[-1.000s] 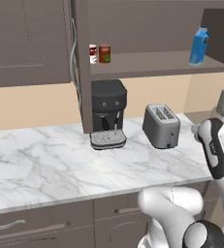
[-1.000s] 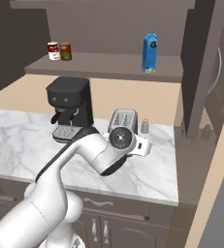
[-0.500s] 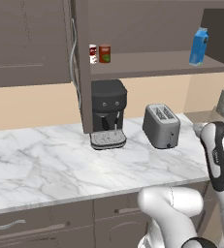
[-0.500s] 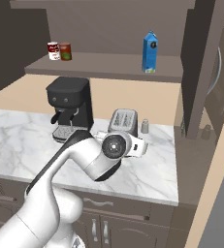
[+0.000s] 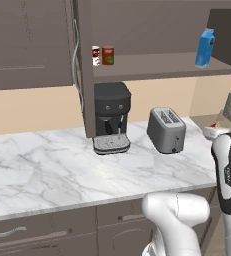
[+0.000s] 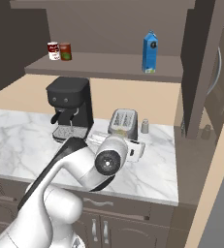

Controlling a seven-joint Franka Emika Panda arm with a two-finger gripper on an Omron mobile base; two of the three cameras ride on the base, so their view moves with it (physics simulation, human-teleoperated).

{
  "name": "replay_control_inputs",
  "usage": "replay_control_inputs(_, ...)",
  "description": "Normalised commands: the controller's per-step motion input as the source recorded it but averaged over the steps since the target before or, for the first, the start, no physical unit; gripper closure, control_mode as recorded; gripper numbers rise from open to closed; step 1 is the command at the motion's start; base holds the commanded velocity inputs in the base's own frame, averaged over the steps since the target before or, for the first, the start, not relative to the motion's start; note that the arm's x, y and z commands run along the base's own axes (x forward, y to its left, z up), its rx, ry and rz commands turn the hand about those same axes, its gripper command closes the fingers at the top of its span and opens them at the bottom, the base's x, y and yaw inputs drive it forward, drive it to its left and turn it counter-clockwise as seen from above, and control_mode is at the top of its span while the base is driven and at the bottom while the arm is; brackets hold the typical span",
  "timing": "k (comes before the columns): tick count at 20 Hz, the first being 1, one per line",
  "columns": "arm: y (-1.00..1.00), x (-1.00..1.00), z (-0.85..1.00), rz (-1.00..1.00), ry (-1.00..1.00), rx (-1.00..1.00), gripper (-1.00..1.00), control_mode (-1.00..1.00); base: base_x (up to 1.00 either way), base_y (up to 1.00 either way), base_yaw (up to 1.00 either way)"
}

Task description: Pick the cans from the counter and place them in their designated side in the cabinet.

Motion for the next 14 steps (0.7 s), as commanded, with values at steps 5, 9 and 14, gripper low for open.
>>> replay_control_inputs(5,0.12,-0.13,0.24,0.0,-0.09,0.0,1.0,-1.0,0.0,0.0,0.0)
replay_control_inputs(9,0.16,-0.09,0.31,0.0,-0.03,0.0,1.0,-1.0,0.0,0.0,0.0)
replay_control_inputs(14,0.14,-0.06,0.33,0.0,0.01,0.0,1.0,-1.0,0.0,0.0,0.0)
